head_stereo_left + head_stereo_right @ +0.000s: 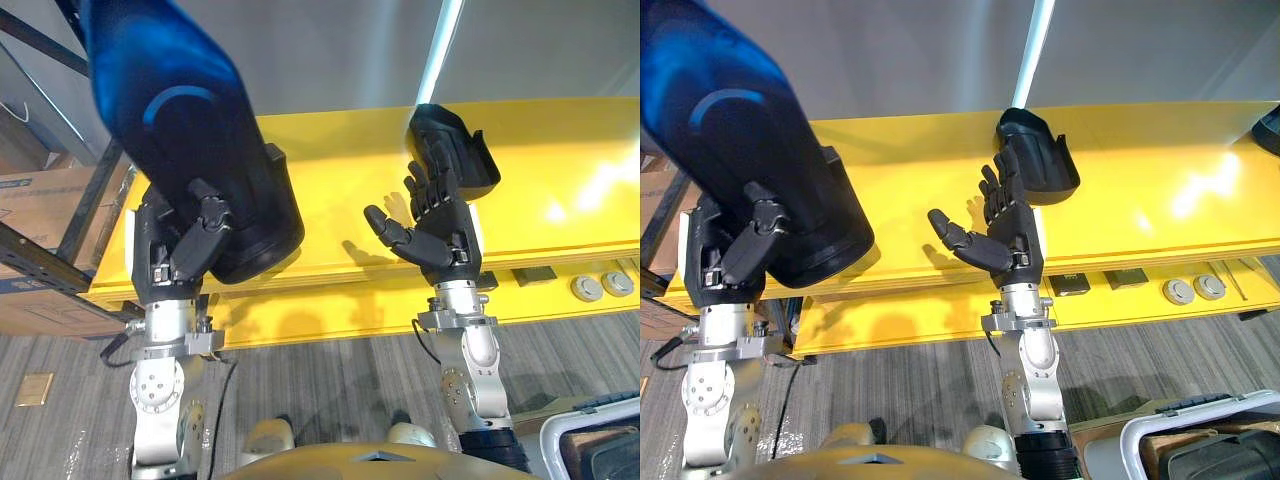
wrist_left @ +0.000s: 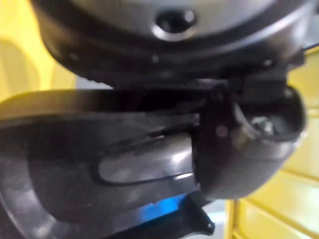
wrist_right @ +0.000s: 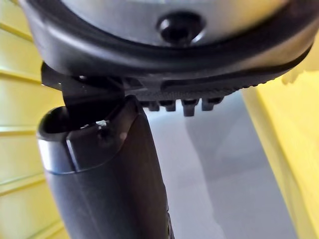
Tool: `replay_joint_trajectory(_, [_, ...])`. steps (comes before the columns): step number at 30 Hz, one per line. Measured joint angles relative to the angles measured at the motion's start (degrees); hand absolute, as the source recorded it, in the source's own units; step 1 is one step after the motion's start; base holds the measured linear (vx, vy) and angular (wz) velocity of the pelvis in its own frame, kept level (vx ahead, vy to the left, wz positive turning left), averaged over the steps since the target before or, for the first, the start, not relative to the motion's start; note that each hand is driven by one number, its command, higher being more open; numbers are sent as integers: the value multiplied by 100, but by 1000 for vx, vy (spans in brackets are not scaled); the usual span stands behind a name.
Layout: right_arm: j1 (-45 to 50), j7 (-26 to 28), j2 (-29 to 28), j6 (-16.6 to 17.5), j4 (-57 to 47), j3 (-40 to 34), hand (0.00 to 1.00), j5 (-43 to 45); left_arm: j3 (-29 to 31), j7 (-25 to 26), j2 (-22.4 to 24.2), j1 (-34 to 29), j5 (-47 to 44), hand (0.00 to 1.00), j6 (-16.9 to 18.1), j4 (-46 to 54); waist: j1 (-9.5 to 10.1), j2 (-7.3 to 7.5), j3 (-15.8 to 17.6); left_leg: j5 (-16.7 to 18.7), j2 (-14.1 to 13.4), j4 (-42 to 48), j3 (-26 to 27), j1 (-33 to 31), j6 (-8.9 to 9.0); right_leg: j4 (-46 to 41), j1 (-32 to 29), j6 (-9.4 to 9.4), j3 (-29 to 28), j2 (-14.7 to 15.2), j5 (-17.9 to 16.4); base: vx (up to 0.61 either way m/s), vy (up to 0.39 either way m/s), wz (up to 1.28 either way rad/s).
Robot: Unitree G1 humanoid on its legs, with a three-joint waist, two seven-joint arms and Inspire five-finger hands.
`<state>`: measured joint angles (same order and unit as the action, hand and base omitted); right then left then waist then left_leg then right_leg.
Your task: Walk over and take three plastic housings, then place them on the shelf
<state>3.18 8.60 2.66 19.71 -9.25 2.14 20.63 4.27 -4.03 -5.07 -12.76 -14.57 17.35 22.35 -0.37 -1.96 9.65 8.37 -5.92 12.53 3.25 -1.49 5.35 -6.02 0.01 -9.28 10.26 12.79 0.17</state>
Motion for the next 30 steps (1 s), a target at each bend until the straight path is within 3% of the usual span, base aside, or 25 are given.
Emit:
replay_joint_trajectory(6, [-7,-59,345,-51,-358,-220,100,-227,-513,-321,-7,171,-158,0,-665,-184,-154,-55,5,-139,-157,-420,59,238,187,134,69,59,-17,-210,10,40,-52,-4])
replay_joint_trajectory(9, [1,-66,423,-62,-585,-259,100,-236,-576,-337,-75,287,-305,0,-785,-203,-156,-56,6,-147,-139,-498,211,377,185,131,69,71,-157,-213,2,-4,-5,-27])
replay_joint_trajectory(12, [35,-38,436,-66,-705,-269,100,-330,-569,-48,-260,791,-407,0,-843,-426,-177,-58,7,-164,-108,-531,341,405,169,118,-10,73,-319,-203,3,-52,11,-21])
replay_joint_trajectory(16, [61,113,531,-209,-733,-323,100,-463,-387,557,-303,1222,-636,0,-952,-722,-342,-78,18,-199,-83,-590,525,419,151,119,-142,73,-520,-204,64,-55,13,-24])
replay_joint_trajectory(20, [55,245,699,-418,-744,-515,100,-417,-268,1021,-396,1740,-827,0,-1311,-1380,-470,-146,57,-229,-62,-682,704,527,135,110,-205,62,-705,-211,107,-21,15,-18])
replay_joint_trajectory(27, [-60,945,1033,-666,-752,-348,100,42,-206,1365,-521,2727,-1158,0,-1977,-2671,-633,-286,238,-314,-15,-808,777,569,115,-10,-355,56,-841,-199,109,-11,5,-8])
replay_joint_trajectory(30, [-163,1027,1161,-835,-751,-182,100,40,-225,1390,-546,2979,-1157,0,-2015,-2754,-657,-362,328,-407,9,-917,756,582,106,-78,-418,66,-840,-187,98,-23,-7,2])
